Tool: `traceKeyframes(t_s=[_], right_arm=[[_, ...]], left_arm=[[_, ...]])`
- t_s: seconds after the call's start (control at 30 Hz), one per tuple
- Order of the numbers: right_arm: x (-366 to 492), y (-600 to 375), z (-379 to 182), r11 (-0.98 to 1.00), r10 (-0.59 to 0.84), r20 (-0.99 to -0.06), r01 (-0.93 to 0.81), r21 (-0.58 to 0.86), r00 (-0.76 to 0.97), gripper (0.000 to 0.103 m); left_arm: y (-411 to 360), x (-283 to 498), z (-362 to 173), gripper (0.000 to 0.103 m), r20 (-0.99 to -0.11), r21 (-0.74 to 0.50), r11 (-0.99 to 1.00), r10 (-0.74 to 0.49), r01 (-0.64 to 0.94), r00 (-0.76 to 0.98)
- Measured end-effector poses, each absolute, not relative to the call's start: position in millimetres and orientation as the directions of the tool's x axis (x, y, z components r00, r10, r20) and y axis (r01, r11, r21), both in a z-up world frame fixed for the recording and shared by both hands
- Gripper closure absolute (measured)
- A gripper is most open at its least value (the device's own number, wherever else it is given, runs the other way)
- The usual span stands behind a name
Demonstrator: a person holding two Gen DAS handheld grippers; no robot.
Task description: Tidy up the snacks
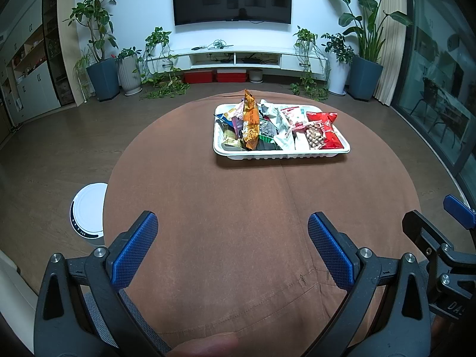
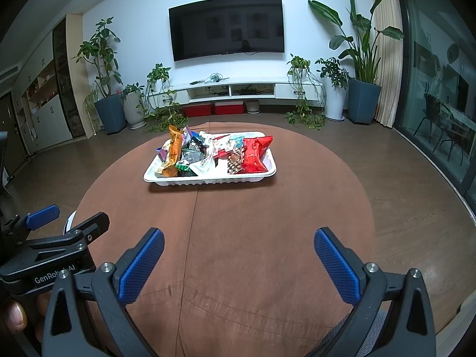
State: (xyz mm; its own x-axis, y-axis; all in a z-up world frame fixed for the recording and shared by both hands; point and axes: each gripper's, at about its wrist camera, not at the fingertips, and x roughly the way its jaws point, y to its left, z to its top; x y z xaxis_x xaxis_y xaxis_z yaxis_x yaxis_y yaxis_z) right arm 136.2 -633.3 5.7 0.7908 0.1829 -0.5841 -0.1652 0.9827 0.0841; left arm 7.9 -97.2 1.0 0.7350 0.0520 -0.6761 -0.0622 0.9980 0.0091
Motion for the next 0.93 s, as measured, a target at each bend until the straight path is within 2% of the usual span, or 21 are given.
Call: traceKeyframes(t_s=[0.93], right_arm=[[133.1,-634.0,7.3,0.982,0.185,-0.592,-0.166,0.088,0.785,0.000]], left_arm=[[-95.2,10.4,-1.0,0.001,-0.677,0.013,0.998,0.059,-0.068,0.734]])
